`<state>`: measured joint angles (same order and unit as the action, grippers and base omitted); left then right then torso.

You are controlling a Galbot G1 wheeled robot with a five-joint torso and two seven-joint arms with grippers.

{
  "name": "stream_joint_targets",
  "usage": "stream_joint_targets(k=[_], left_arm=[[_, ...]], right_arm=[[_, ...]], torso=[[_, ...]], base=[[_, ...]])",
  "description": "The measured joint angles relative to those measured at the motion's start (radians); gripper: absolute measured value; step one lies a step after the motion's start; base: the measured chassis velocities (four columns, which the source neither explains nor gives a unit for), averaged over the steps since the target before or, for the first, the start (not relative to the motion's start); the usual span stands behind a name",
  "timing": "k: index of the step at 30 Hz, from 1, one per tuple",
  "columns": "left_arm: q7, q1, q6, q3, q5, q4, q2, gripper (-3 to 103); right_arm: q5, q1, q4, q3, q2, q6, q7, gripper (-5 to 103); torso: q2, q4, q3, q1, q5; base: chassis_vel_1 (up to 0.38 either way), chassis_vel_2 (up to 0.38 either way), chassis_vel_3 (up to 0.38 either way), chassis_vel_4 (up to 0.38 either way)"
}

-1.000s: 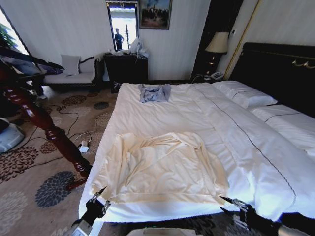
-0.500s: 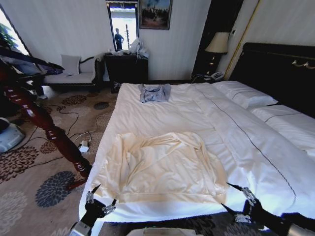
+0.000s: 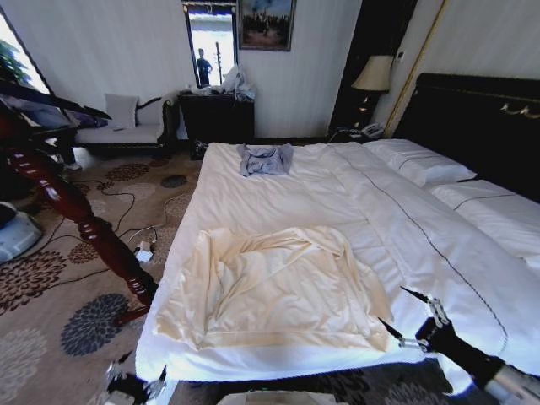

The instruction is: Pick up the clothes from the bed and hang them on the clothes hanger.

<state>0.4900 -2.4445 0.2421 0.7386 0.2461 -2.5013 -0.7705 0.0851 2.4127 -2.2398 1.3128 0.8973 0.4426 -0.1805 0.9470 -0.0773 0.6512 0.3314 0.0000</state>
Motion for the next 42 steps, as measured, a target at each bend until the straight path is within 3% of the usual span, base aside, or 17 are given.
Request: stream_joint_targets(k=[3, 4, 7, 8, 9, 11, 17, 20, 22, 28, 32, 36, 37, 38, 41, 42], left_arm=[[-0.022, 0.104, -0.061, -0.025, 0.016, 0.0, -0.053, 100], [-0.022, 0.104, -0.061, -0.025, 0.016, 0.0, -0.053, 100], [-0.035, 0.259, -0.092, -0.049, 0.067, 0.001, -0.125, 100], [-0.035, 0.259, -0.092, -0.049, 0.067, 0.001, -0.125, 100], [-0.047, 0.357, -0.103, -0.058, 0.091, 0.001, -0.167, 100], [-0.089, 0.462, -0.119, -0.059, 0.1, 0.001, -0.209, 100], [-0.164, 0.584, -0.152, -0.113, 0.064, 0.037, -0.269, 100], [-0.176, 0.59, -0.17, -0.124, 0.036, 0.058, -0.279, 100], [-0.197, 0.572, -0.224, -0.126, -0.012, 0.085, -0.295, 100], [-0.211, 0.552, -0.29, -0.129, -0.068, 0.099, -0.351, 100], [-0.212, 0.54, -0.295, -0.125, -0.079, 0.095, -0.365, 100], [-0.204, 0.51, -0.275, -0.064, -0.081, 0.051, -0.353, 100], [-0.196, 0.493, -0.24, -0.023, -0.081, 0.021, -0.338, 100], [-0.196, 0.493, -0.24, -0.023, -0.081, 0.021, -0.338, 100], [-0.165, 0.441, -0.118, 0.106, -0.055, 0.002, -0.285, 100], [-0.165, 0.441, -0.118, 0.106, -0.055, 0.002, -0.285, 100]], right_arm=[[0.12, -0.045, -0.05, -0.036, 0.017, -0.095, 0.05, 100], [0.12, -0.045, -0.05, -0.036, 0.017, -0.095, 0.05, 100], [0.265, -0.12, -0.095, -0.102, 0.043, -0.201, 0.113, 100], [0.265, -0.12, -0.095, -0.102, 0.043, -0.201, 0.113, 100], [0.348, -0.179, -0.126, -0.149, 0.064, -0.27, 0.151, 100], [0.414, -0.27, -0.157, -0.223, 0.093, -0.344, 0.199, 100], [0.449, -0.449, -0.168, -0.349, 0.146, -0.445, 0.234, 100], [0.464, -0.468, -0.166, -0.361, 0.148, -0.461, 0.236, 100], [0.498, -0.485, -0.164, -0.369, 0.152, -0.477, 0.236, 100], [0.495, -0.527, -0.134, -0.378, 0.174, -0.481, 0.232, 100], [0.473, -0.532, -0.131, -0.386, 0.191, -0.482, 0.228, 100], [0.447, -0.531, -0.127, -0.395, 0.221, -0.477, 0.226, 100], [0.436, -0.531, -0.124, -0.4, 0.232, -0.474, 0.225, 100], [0.436, -0.531, -0.124, -0.4, 0.232, -0.474, 0.225, 100], [0.414, -0.533, -0.116, -0.415, 0.261, -0.465, 0.225, 100], [0.414, -0.533, -0.116, -0.415, 0.261, -0.465, 0.225, 100]], torso=[[0.0, 0.0002, 0.0, 0.0, -0.0003], [0.0, 0.0002, 0.0, 0.0, -0.0003], [0.0, 0.0003, 0.0, 0.0, -0.0003], [0.0, 0.0003, 0.0, 0.0, -0.0003], [0.0, 0.0001, 0.0, 0.0, -0.0005], [0.0, 0.0, 0.0, 0.0, -0.0001], [0.0, 0.0, 0.0, 0.0, 0.0], [0.0, 0.0001, 0.0, 0.0, -0.0001], [0.0, 0.0001, 0.0, 0.0, -0.0003], [0.0, 0.0002, 0.0, 0.0, -0.0001], [0.0, 0.0002, 0.0, 0.0, -0.0002], [0.0, 0.0001, 0.0, 0.0, -0.0003], [0.0, 0.0001, 0.0, 0.0, -0.0001], [0.0, 0.0001, 0.0, 0.0, -0.0001], [0.0, 0.0001, 0.0, 0.0, -0.0002], [0.0, 0.0001, 0.0, 0.0, -0.0002]], base=[[0.0, 0.0, 0.0, 0.0], [0.0, 0.0, 0.0, 0.0], [0.0, 0.0, 0.0, 0.0], [0.0, 0.0, 0.0, 0.0], [0.0, 0.0, 0.0, 0.0], [0.0, 0.0, 0.0, 0.0], [0.0, 0.0, 0.0, 0.0], [0.0, 0.0, 0.0, 0.0], [0.0, 0.0, 0.0, 0.0], [0.0, 0.0, 0.0, 0.0], [0.0, 0.0, 0.0, 0.0], [0.0, 0.0, 0.0, 0.0], [0.0, 0.0, 0.0, 0.0], [0.0, 0.0, 0.0, 0.0], [0.0, 0.0, 0.0, 0.0], [0.0, 0.0, 0.0, 0.0]])
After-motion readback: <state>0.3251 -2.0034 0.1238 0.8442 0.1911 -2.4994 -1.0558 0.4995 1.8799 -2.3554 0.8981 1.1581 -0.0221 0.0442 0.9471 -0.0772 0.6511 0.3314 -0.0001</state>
